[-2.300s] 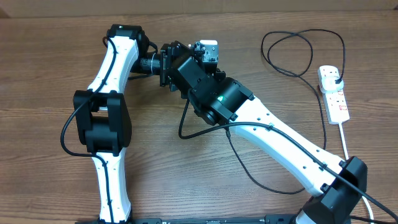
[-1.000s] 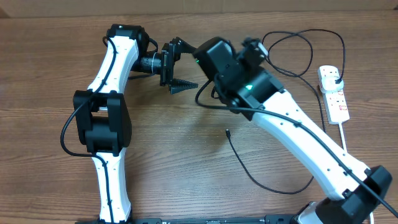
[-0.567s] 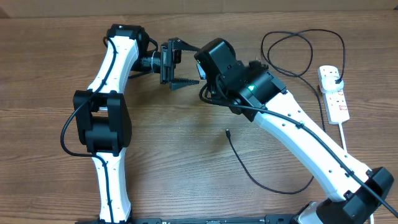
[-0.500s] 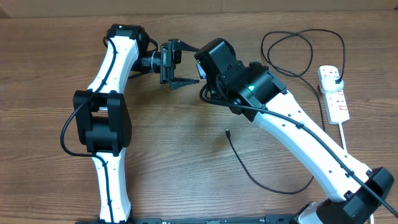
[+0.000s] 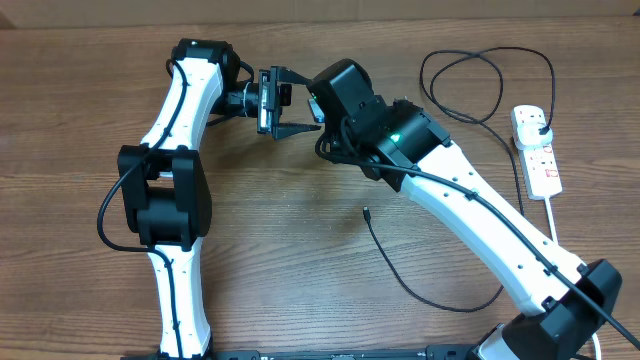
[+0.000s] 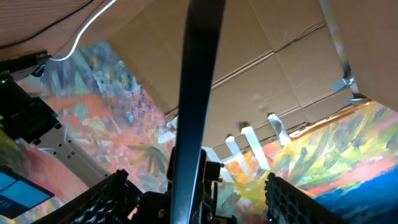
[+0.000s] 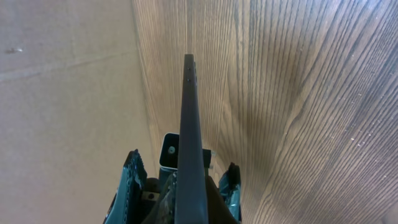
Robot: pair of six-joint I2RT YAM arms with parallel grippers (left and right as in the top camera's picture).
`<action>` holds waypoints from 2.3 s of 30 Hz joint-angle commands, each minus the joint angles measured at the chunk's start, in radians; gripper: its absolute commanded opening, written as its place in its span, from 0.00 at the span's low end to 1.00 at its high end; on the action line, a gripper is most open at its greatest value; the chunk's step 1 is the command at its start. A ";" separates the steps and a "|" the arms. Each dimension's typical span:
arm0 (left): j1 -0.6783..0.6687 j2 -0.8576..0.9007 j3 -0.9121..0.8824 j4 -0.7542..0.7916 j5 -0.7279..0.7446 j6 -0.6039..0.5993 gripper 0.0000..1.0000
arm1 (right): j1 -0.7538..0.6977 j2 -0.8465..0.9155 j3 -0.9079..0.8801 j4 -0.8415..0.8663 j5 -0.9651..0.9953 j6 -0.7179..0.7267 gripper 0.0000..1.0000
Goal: Plug charger to phone and switch on socket
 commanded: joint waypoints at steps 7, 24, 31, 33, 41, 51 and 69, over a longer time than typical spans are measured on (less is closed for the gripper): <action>-0.005 -0.002 0.022 0.002 0.023 -0.024 0.71 | 0.005 0.013 0.008 0.013 0.008 0.045 0.04; -0.026 -0.002 0.022 0.064 -0.058 -0.026 0.66 | 0.011 0.040 0.008 0.044 -0.018 0.034 0.04; -0.027 -0.002 0.022 0.066 -0.096 -0.036 0.61 | 0.011 0.040 0.008 0.044 -0.018 0.034 0.04; -0.027 -0.002 0.022 0.065 -0.094 -0.037 0.61 | 0.011 0.040 0.008 0.041 -0.018 0.034 0.04; -0.027 -0.002 0.022 0.065 -0.093 -0.055 0.49 | 0.011 0.040 0.008 0.037 -0.018 0.034 0.04; -0.027 -0.002 0.022 0.065 -0.095 -0.055 0.45 | 0.011 0.040 0.008 0.037 -0.019 0.034 0.04; -0.028 -0.002 0.022 0.065 -0.095 -0.055 0.11 | 0.011 0.040 0.008 0.037 -0.052 0.034 0.05</action>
